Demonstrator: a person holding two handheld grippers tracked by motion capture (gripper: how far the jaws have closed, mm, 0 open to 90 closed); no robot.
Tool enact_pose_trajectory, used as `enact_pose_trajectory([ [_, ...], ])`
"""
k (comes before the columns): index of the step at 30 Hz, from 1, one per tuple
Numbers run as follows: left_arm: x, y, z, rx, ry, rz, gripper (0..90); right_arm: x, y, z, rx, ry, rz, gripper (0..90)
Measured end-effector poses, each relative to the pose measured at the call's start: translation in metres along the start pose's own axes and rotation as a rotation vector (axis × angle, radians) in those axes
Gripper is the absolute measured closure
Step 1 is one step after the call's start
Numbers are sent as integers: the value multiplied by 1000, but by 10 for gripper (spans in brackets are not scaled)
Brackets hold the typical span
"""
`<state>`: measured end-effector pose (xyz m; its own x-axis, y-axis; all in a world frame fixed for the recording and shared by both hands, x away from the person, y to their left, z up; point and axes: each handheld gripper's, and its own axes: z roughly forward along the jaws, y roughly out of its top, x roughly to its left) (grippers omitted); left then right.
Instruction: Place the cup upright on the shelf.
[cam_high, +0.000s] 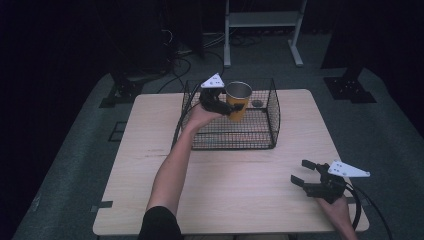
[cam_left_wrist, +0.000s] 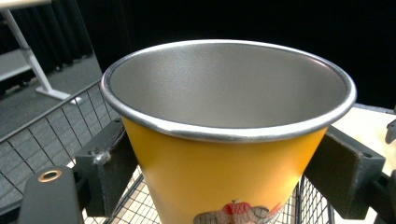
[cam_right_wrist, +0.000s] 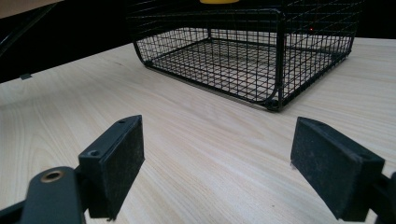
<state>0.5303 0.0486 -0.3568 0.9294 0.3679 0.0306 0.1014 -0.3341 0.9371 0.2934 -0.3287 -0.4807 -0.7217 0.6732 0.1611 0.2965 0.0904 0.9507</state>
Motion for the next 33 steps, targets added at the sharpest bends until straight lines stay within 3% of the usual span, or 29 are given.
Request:
enact_pose_trajectory([
  [8,5,-1,8,45,21,12,158,0,0,0,0,4,0,163],
  [10,7,-5,11,79,17,-9,158,0,0,0,1,4,-1,163],
  [15,12,-12,15,107,8,-33,157,0,0,0,0,5,-3,163],
  [21,14,-18,22,151,-2,-34,156,0,0,0,-1,7,-2,163],
  [25,18,-21,25,175,-17,-80,156,0,0,0,-1,8,-3,163],
  [29,15,-22,31,195,-21,-46,156,0,0,0,-1,9,-4,163],
  [33,15,-23,34,206,-19,-37,156,0,0,0,-2,11,-4,163],
])
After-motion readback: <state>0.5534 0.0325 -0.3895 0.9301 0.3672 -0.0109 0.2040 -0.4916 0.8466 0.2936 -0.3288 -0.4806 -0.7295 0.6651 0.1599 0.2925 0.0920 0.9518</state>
